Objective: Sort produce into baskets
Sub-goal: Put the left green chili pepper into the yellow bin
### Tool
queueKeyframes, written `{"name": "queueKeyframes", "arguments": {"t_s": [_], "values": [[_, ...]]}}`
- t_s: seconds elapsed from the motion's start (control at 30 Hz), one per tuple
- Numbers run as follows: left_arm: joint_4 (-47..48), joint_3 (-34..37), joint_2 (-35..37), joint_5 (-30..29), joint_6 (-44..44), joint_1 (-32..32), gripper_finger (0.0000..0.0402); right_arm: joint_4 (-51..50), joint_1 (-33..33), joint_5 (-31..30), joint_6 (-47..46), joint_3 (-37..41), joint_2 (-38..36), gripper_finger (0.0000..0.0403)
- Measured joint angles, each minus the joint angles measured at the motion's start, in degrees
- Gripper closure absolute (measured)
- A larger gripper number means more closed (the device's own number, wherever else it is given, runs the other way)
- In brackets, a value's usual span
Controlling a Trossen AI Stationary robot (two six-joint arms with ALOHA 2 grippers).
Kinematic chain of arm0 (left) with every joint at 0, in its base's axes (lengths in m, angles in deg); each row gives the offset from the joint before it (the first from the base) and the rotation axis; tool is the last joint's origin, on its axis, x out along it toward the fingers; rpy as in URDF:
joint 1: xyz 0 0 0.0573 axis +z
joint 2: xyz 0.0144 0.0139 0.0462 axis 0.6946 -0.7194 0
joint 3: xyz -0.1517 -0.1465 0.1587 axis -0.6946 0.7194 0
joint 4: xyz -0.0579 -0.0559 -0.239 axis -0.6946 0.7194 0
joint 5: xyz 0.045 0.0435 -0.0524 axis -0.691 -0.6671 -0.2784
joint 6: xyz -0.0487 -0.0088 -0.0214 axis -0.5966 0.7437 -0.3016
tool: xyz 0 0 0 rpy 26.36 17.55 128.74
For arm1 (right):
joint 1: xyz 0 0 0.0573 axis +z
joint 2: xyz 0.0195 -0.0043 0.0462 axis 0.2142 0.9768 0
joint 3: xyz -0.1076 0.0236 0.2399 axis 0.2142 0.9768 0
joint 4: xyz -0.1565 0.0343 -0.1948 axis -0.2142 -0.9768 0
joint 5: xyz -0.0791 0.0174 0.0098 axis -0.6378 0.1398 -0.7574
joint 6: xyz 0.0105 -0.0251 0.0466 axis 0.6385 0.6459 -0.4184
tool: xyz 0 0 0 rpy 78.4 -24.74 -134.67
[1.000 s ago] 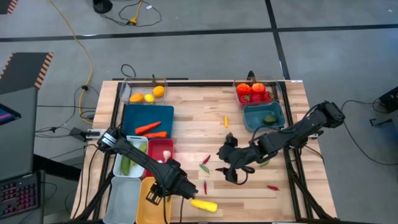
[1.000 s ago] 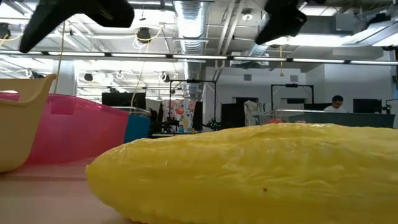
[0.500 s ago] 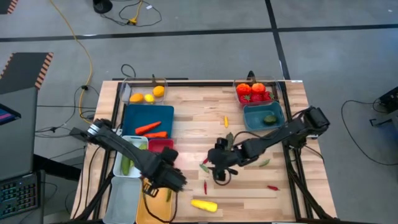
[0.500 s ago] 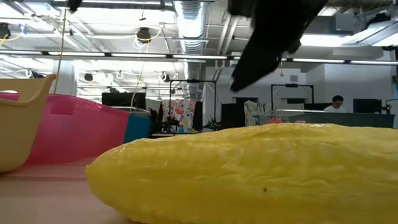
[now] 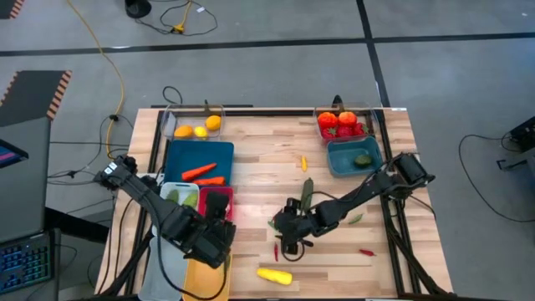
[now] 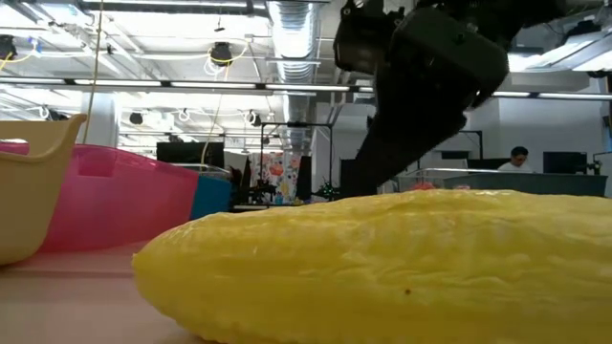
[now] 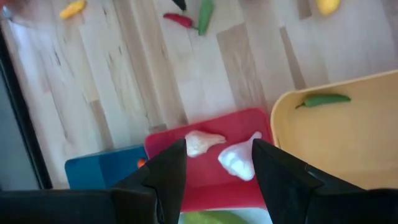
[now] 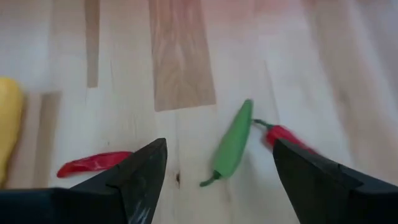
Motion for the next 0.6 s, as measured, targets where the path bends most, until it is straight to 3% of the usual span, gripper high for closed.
{"name": "queueKeyframes", "arguments": {"t_s": [0.33,0.6], "values": [[-2.5,0.0,0.0,-2.6,-2.5,-3.3,0.0232,1.2,0.2,-3.0,0.0,-0.5,3.6,0.0087],[-2.6,0.0,0.0,-8.4,-4.2,-6.8,0.0232,-1.6,0.0,-2.8,-1.1,-0.6,3.6,0.0121]]}}
